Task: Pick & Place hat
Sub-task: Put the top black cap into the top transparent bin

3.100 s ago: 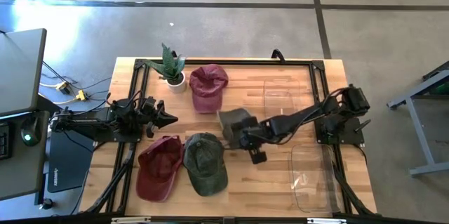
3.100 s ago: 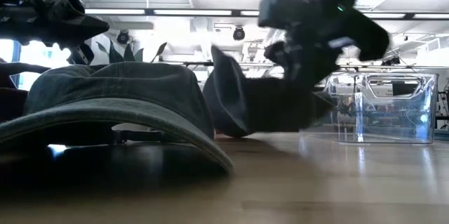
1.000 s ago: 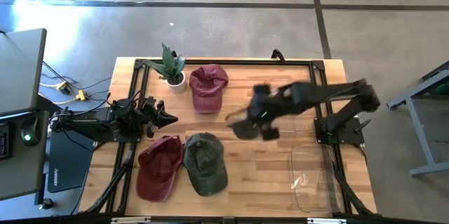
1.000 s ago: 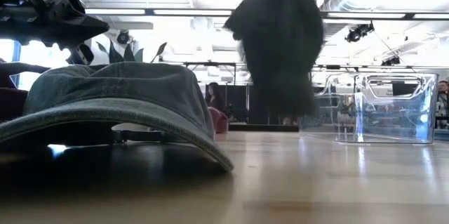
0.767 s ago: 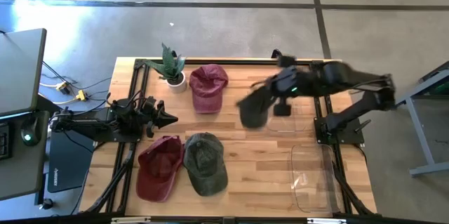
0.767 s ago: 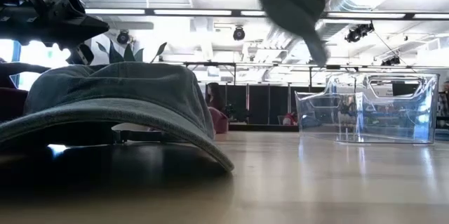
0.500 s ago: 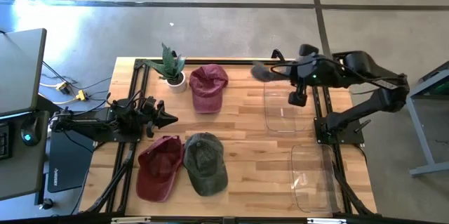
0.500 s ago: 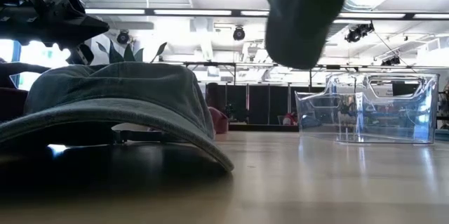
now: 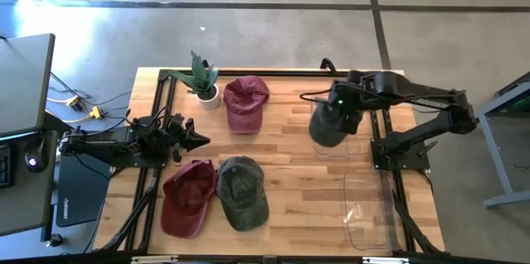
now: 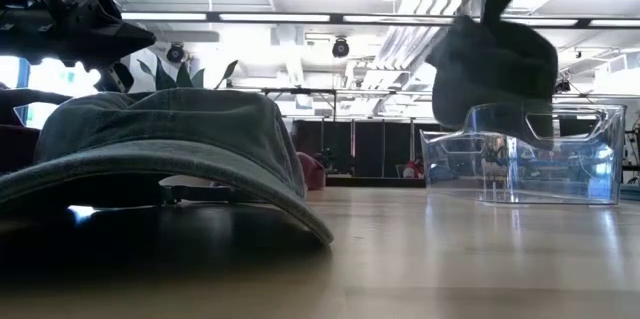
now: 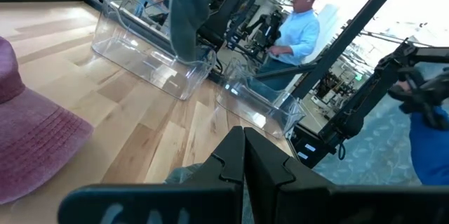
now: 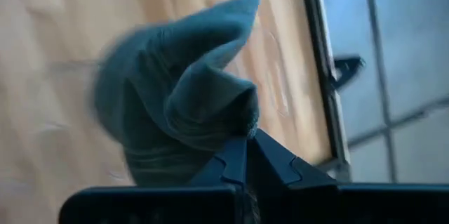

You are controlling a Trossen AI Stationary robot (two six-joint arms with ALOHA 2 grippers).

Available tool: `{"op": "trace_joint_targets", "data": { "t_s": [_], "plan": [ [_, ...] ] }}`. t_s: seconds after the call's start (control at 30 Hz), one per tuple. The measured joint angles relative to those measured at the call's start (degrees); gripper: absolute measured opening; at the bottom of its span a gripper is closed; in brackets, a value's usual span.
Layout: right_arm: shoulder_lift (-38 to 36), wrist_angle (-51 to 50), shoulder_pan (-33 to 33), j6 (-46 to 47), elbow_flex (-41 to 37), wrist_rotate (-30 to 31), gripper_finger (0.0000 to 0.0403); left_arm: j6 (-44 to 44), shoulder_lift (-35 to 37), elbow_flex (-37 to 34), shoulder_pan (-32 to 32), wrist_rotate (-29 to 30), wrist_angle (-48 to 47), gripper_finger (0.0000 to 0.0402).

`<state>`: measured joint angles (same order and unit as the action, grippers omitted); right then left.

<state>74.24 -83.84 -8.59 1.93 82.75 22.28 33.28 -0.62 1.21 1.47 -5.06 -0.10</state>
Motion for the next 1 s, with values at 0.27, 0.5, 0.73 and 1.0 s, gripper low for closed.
{"op": "trace_joint_targets", "data": {
  "t_s": [0.27,0.5,0.73,1.0],
  "plan": [
    [0.0,0.1,-4.9,-3.0,-5.6,9.0,0.0003,0.0,0.0,0.0,0.0,0.0,0.0,0.0001],
    [0.0,0.4,-5.4,-2.0,-5.9,20.5,0.0005,0.0,0.0,0.0,0.0,0.0,0.0,0.0001],
    [0.1,4.9,-5.2,-2.0,-6.6,13.9,0.0012,0.0,0.0,0.0,0.0,0.1,0.0,0.0001],
    [0.1,12.7,-5.3,-4.6,-15.8,13.3,0.0020,0.0,0.0,0.0,0.0,0.0,0.0,0.0001]
  ]
}}
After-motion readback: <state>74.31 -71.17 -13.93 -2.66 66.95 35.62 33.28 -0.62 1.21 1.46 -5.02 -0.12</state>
